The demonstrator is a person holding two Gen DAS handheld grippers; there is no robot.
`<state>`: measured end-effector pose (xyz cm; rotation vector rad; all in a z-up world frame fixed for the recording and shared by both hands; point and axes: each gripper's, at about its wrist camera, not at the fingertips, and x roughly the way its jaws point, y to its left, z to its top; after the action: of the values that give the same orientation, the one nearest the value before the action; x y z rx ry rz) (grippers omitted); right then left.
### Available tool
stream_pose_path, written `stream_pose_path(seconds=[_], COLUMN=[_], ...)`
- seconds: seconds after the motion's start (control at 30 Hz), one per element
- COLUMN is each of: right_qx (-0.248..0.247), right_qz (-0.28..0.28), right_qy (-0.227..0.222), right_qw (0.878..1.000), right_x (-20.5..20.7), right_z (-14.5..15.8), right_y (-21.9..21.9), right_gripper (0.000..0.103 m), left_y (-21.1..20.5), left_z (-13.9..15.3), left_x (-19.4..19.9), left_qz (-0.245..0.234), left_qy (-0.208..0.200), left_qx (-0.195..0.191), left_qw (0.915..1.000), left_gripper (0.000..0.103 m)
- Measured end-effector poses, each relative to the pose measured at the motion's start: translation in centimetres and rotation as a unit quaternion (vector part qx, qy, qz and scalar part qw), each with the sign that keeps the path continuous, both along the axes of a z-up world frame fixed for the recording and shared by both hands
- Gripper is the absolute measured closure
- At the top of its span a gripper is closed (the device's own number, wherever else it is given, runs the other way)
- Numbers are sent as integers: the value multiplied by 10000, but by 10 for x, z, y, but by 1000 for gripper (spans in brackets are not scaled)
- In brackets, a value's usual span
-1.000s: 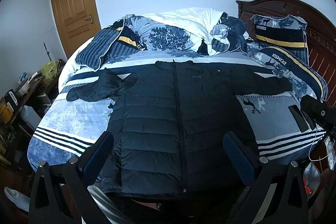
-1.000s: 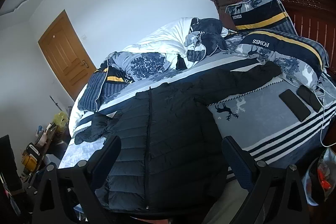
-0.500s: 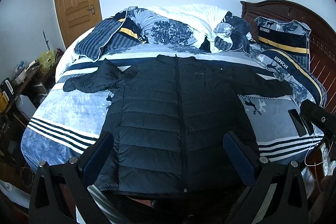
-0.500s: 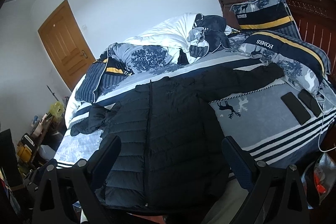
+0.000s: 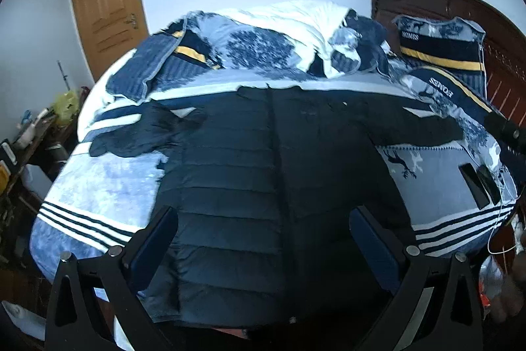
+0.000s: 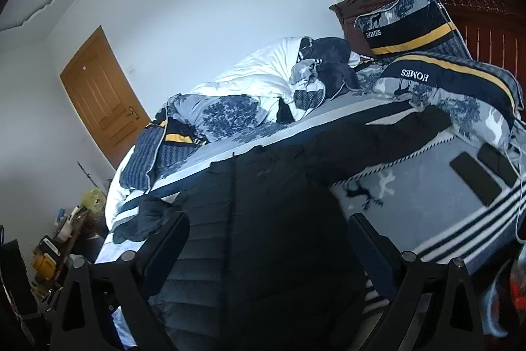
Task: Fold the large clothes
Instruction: 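Move both tools toward the black puffer jacket on the bed, then grasp the cuff of the jacket sleeve with the right tool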
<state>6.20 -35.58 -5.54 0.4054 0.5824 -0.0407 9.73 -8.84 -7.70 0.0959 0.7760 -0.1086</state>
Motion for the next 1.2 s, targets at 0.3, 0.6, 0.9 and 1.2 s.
stream_pose_path(seconds=[0.3,0.6,0.9,1.2], right_qx=[1285,1896,2395,2407], right_qz=[239,-695,-1900,-2354], right_qy=[555,1491,1640,1671], right_qw=[9899,9680,9379,9267], right_x=[72,180,243,266], right_z=[-35,-145,-221,-249], right_y=[-129,-303,-415,-462], right_gripper=[5,6,31,42], left_y=[-77,-144,-155,-151], left_z=[-19,-70,-109,-118], left_x=[66,139,160,166], left_qz=[-716,-873,-983,-956], left_qy=[456,1163,1420,1425], left_qx=[-447,-1126,-1272,-1156], left_qw=[9954,9829,9767,9784], left_gripper=[0,0,0,0])
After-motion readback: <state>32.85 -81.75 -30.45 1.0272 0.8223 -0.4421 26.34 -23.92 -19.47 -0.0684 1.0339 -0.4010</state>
